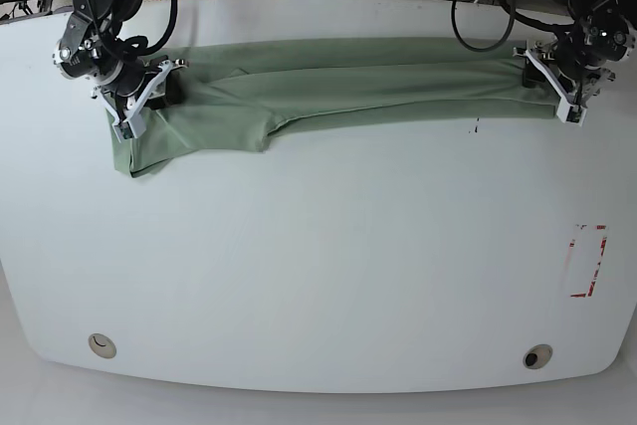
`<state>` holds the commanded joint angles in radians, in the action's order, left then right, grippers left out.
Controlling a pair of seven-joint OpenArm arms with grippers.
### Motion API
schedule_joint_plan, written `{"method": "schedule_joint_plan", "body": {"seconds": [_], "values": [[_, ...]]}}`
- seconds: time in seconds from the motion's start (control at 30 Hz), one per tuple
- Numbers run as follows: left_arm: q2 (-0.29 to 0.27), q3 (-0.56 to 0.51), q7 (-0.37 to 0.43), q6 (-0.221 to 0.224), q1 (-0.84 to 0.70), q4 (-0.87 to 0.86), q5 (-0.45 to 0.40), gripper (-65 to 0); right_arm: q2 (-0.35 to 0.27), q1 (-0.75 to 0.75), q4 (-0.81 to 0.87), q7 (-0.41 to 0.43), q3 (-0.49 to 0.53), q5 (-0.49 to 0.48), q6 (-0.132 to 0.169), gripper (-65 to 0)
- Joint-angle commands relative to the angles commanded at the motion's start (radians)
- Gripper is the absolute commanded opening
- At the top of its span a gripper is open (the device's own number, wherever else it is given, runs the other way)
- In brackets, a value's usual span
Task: Fold the T-shirt properly
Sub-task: 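Release the left gripper and reposition it at the shirt's end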
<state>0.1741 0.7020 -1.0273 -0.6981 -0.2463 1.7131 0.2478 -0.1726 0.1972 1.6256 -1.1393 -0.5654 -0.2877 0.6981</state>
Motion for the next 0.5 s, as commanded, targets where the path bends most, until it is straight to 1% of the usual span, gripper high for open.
{"method": "schedule_joint_plan", "body": {"seconds": [0.1, 0.17, 0.5], "values": [[0.018, 0.034, -0.006, 0.0, -0.003, -0.002, 0.081, -30.4, 0.002, 0.002, 0.0, 0.0, 0.0, 0.0, 0.0, -46.9], [0.018, 0.054, -0.006, 0.0, -0.005, -0.009, 0.104, -30.4, 0.002, 0.003, 0.0, 0.0, -0.002, 0.0, 0.0, -46.9], [0.014, 0.057, -0.006, 0.0, -0.005, -0.1, 0.109, -30.4, 0.002, 0.003, 0.0, -0.002, -0.002, 0.0, 0.0, -46.9]]}}
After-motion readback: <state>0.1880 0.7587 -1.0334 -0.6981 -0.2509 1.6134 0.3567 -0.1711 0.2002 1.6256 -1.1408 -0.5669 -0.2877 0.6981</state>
